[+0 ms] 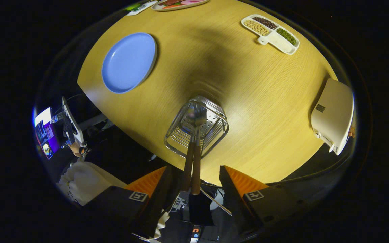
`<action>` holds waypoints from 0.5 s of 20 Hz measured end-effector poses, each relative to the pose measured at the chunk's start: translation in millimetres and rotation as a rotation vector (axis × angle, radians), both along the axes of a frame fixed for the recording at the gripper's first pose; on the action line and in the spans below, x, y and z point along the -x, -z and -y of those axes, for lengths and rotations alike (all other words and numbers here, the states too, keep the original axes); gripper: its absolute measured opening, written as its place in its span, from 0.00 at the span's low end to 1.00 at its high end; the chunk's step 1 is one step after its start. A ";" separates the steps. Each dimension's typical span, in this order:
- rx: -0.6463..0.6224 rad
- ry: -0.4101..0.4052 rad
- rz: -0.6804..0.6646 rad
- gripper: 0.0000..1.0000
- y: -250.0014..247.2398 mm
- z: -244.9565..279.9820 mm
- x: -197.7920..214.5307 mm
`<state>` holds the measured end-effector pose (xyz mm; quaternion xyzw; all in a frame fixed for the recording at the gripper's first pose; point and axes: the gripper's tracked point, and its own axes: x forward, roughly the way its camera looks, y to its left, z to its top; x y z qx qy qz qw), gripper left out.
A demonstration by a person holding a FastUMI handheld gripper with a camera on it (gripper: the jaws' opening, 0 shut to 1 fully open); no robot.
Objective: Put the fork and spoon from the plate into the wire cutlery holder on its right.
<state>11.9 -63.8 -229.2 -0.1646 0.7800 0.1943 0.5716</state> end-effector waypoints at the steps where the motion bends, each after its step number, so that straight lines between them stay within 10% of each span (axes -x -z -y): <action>1: -0.029 0.021 0.027 0.94 -4.5 -4.8 0.1; 10: -0.226 0.109 0.319 0.99 -65.6 -25.5 8.2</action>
